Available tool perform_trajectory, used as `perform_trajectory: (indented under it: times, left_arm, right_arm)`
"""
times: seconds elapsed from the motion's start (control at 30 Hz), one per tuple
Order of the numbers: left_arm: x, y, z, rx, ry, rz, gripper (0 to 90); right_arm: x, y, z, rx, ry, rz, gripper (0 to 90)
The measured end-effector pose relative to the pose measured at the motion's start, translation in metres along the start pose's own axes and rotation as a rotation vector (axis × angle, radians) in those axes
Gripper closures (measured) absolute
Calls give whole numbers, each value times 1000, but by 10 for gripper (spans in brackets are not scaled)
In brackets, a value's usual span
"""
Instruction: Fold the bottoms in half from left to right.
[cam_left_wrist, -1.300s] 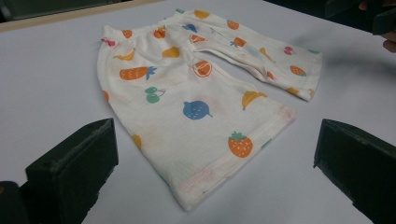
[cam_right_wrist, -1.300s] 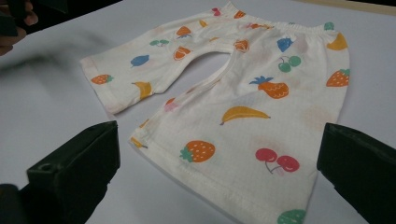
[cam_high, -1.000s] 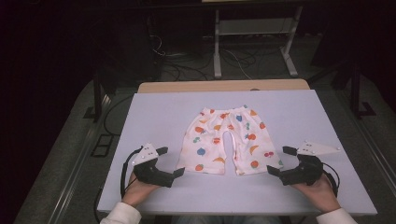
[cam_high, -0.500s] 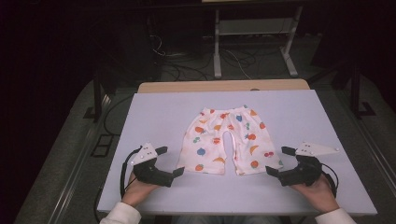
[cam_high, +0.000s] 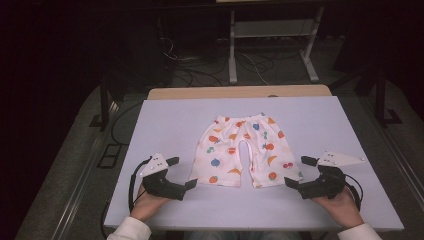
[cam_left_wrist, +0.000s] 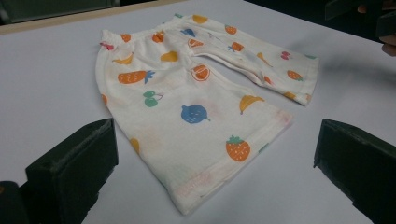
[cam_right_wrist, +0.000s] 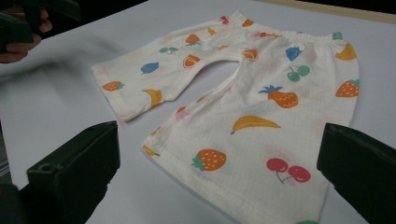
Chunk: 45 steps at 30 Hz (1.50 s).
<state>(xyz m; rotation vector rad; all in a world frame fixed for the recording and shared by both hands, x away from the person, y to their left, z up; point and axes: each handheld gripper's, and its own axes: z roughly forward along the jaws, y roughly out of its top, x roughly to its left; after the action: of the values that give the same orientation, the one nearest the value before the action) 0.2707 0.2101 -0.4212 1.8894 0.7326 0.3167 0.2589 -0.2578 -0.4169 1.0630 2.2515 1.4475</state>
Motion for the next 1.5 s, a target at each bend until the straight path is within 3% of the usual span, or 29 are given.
perform_trajectory:
  times: [0.67,1.5]
  left_arm:
    - [0,-1,1,2,4,-9,0]
    - [0,-1,2,0,-2,-11,0]
  right_arm:
    - [-5,26,8,38,22,7,0]
    - [-3,50,28,29,51,-13,0]
